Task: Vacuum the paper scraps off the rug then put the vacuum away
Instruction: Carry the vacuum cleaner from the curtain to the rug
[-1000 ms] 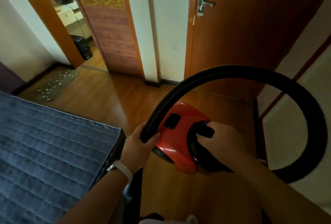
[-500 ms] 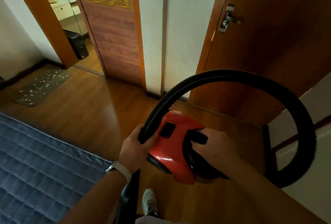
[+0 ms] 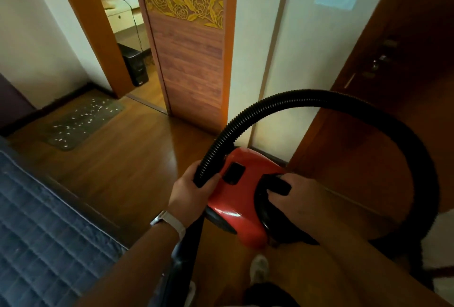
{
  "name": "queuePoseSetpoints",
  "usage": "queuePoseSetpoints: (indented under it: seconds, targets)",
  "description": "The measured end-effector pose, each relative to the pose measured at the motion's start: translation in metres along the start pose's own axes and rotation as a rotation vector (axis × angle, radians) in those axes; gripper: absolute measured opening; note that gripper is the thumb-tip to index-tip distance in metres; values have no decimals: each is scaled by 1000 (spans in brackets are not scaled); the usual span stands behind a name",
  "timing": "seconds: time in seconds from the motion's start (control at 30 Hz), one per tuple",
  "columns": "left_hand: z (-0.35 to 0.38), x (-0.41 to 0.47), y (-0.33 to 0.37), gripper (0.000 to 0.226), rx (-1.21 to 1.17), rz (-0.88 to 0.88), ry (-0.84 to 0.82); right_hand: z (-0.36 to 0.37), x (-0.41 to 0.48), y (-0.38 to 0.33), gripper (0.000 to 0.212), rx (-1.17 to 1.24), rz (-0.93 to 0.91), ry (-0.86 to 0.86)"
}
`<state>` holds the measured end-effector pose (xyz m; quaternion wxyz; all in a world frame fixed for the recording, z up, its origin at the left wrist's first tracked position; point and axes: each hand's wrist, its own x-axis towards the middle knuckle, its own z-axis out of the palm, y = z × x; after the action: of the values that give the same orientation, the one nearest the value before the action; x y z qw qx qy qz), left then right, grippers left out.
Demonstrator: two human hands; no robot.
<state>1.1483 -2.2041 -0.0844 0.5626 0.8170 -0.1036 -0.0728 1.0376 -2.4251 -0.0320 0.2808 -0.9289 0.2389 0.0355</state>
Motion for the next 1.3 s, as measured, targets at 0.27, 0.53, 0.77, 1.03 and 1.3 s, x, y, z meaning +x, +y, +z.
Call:
queuePoseSetpoints:
  seconds: [0.27,0.53,0.77,1.03,1.3]
  targets:
    - [-2,111,-18,33,3,-148,147,24,159,-25,27,-13,-146,-113]
    - [-19,241,5,29,40,-280,386,8,336,-78,27,-42,-451,-107]
    - [-48,302,6,34,40,-359,498,8,438,-128,28,-77,-645,-45]
    - [-108,384,-41,25,37,-383,595,57,531,-209,29,-128,-675,-205]
    - [-205,512,-93,26,-1,-395,596,110,630,-347,32,-162,-705,-220]
